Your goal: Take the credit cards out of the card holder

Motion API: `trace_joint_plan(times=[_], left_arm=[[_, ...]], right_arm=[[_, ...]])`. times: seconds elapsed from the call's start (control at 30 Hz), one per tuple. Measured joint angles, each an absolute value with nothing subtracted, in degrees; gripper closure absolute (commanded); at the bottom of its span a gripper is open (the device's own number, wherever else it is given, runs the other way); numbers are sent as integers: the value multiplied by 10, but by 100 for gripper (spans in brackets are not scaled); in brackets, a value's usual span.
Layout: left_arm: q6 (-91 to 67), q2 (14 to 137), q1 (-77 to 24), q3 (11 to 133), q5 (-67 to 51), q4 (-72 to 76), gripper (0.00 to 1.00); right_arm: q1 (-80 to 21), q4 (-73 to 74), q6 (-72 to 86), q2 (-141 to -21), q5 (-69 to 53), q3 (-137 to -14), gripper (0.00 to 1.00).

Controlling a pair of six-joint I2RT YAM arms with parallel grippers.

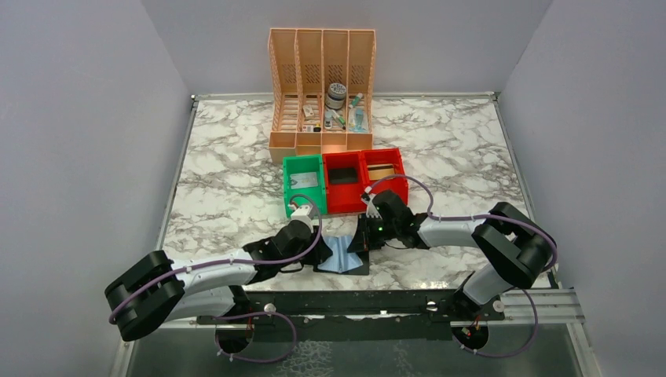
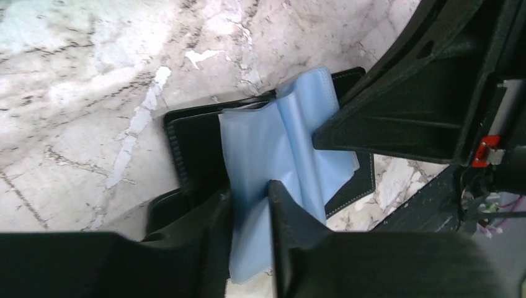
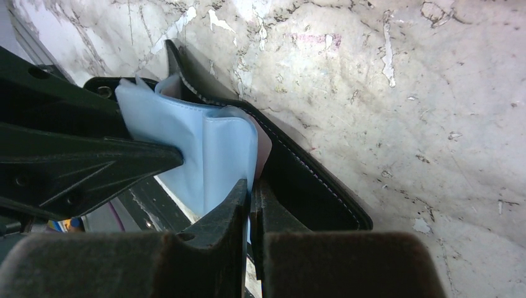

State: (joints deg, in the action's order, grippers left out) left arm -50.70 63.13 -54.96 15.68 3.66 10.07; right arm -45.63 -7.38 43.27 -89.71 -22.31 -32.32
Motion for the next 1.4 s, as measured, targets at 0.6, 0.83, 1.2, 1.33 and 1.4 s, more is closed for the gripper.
trace_joint_plan(times=[0.6,0.83,1.2,1.33,1.4], left_arm=[[-526,589,-556,153,20,81,100],[-528,613,-568,174,40,49,100],[-518,634,-584,228,84,-35,43],[-509,622,-584,253,98,-79,36],[-505,611,-585,265,109,-98,35]], right_arm=[[-458,-77,434,-893,-218,-321,93],[-460,-51,422,-875,-206,-321,88],[-461,46,399,-781,-93,-319,52],[-461,84,394,-706,-28,-319,40],[-461,96,390,-670,-3,-319,44]])
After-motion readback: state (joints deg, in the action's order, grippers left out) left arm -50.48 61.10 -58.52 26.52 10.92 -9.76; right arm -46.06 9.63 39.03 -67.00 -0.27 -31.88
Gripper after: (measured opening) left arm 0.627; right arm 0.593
